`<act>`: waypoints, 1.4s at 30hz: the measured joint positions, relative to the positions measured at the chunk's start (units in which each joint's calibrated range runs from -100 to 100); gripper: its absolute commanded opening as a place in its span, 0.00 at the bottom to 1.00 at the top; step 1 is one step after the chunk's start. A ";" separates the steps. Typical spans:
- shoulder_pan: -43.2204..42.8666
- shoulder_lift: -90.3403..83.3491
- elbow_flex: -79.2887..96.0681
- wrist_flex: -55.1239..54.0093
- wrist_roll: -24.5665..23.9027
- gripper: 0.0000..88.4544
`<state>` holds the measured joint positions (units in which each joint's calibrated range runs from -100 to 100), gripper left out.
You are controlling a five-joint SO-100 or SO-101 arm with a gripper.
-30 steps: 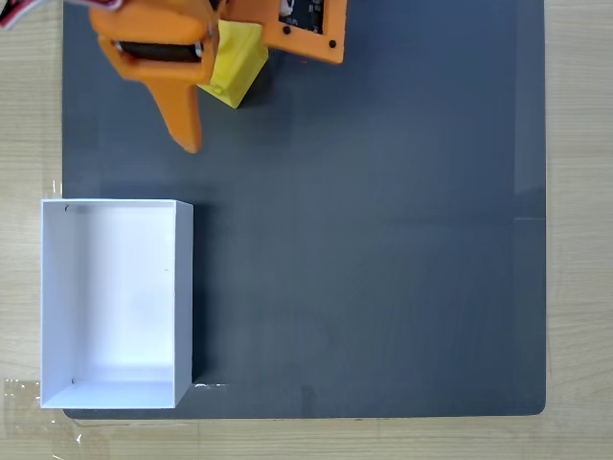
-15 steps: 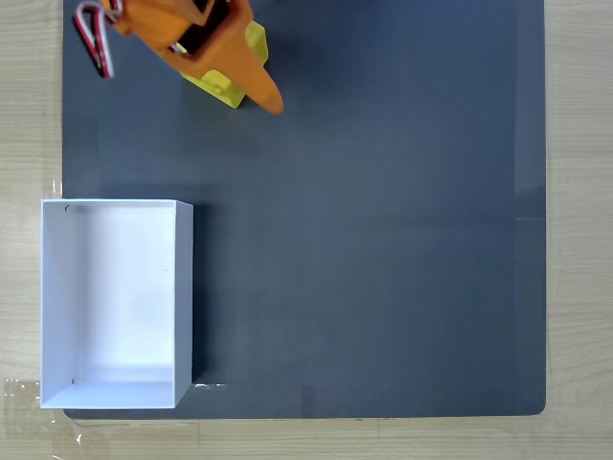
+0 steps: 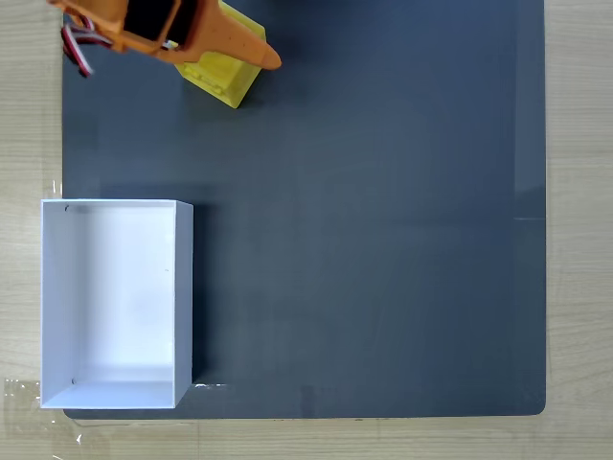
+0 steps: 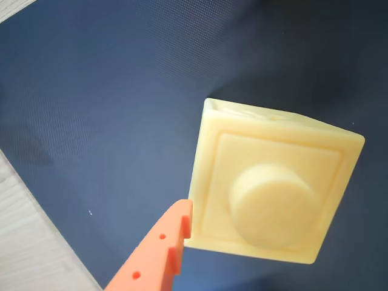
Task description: Grasp a yellow block and put it in the box
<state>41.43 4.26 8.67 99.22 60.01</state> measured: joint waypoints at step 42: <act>-6.75 -0.84 -0.54 -7.27 -0.11 0.15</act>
<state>34.68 3.41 8.13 91.95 59.90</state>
